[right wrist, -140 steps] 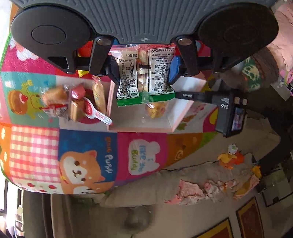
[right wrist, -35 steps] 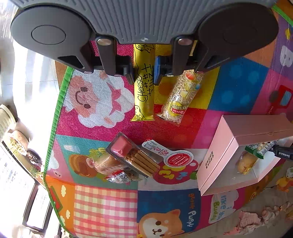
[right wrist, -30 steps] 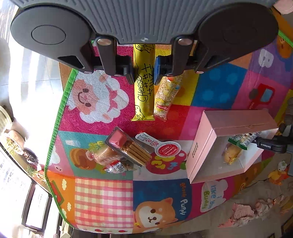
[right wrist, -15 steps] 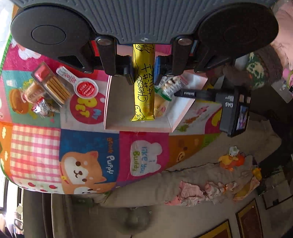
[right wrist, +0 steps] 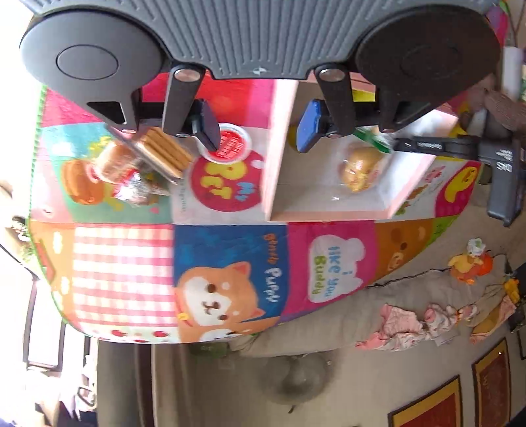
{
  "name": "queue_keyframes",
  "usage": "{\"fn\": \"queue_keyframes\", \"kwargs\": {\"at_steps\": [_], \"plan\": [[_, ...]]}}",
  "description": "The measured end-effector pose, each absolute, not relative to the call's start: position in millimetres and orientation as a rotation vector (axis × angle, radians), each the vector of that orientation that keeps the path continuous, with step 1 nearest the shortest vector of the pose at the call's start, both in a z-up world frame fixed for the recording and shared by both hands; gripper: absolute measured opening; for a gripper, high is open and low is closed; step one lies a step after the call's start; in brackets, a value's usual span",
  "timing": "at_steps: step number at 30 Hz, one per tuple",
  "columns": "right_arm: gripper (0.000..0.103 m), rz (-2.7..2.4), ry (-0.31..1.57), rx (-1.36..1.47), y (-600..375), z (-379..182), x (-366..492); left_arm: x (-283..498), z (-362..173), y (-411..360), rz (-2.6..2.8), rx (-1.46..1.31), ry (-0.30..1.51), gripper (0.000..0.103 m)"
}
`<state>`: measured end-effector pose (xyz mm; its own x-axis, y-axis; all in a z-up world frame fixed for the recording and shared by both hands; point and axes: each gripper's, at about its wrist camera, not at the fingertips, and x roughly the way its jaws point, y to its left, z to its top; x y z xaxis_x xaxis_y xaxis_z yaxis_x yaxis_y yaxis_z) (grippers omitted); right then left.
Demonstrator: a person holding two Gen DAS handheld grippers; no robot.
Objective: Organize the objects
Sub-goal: 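Drop the cheese stick into the pink box beside the candy packet, then grasp the red-and-white round-topped snack card with the right tool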
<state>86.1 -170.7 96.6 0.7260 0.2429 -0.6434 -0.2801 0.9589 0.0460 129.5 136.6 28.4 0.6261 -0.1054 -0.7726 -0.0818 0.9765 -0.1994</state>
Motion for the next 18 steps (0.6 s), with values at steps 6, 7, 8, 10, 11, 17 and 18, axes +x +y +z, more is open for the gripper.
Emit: {"fn": "queue_keyframes", "kwargs": {"at_steps": [6,7,8,10,11,17,18], "plan": [[0.057,0.215,0.799,-0.051,-213,58,82,131,29,135,-0.007,-0.219,0.906,0.019],[0.057,0.212,0.799,-0.056,-215,54,85,132,29,134,-0.003,-0.216,0.91,0.019],[0.057,0.217,0.792,-0.068,-216,51,88,132,30,134,0.001,-0.212,0.914,0.018],[0.057,0.238,0.764,-0.113,-211,47,100,134,30,132,0.008,-0.2,0.922,0.018],[0.057,0.248,0.753,-0.145,-207,44,107,134,30,131,0.01,-0.195,0.925,0.018],[0.057,0.399,0.795,-0.203,-175,30,162,137,32,130,0.022,-0.19,0.946,0.018],[0.057,0.418,0.809,-0.198,-170,26,171,137,32,129,0.024,-0.189,0.95,0.018]]}}
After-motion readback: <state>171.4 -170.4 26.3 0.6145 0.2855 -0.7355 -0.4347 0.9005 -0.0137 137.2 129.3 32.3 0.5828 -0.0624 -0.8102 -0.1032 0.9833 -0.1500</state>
